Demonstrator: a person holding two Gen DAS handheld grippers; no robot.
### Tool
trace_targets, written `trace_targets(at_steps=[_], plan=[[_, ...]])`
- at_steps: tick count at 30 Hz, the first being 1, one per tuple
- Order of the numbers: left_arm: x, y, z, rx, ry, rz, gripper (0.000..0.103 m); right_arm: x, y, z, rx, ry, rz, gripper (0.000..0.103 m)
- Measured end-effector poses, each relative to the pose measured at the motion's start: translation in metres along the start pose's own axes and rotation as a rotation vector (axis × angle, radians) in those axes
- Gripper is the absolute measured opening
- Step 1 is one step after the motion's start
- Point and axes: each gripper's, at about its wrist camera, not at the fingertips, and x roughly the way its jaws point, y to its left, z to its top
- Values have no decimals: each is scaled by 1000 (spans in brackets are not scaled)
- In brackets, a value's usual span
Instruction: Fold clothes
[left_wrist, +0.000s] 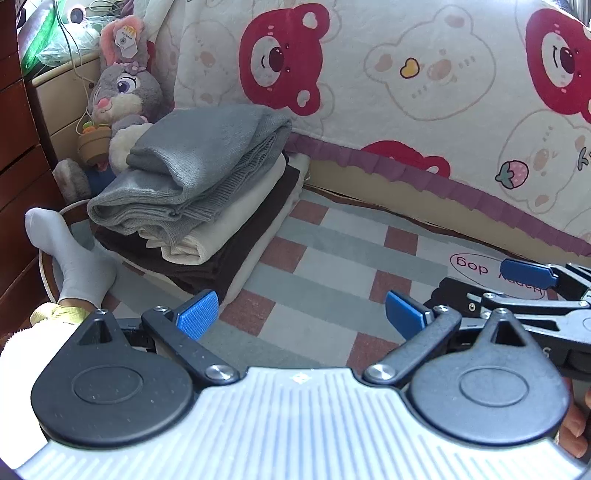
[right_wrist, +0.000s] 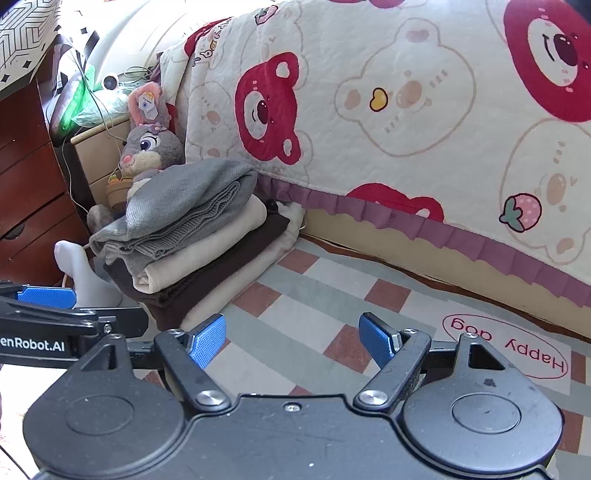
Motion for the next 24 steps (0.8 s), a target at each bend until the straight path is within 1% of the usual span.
trace_targets(at_steps=[7,12,15,18,21,24], plan=[[-1,1,-1,-4,15,8,99,-2,2,1,-13,-4,-6,83],[-1,1,-3,-3,35,32,99,-6,6,2,-48,5,-15,83],[-2,0,-5,6,43,40,99,-7,10,1,-76,20,-35,83],[0,-1,-7,8,50,64,99,-6,13,-1,-103,26,-52,83],[2,0,-7,13,47,87,99,-3,14,-3,-105,35,-48,83],[2,1,-8,15,43,92,99,-3,14,-4,-101,36,-46,83]])
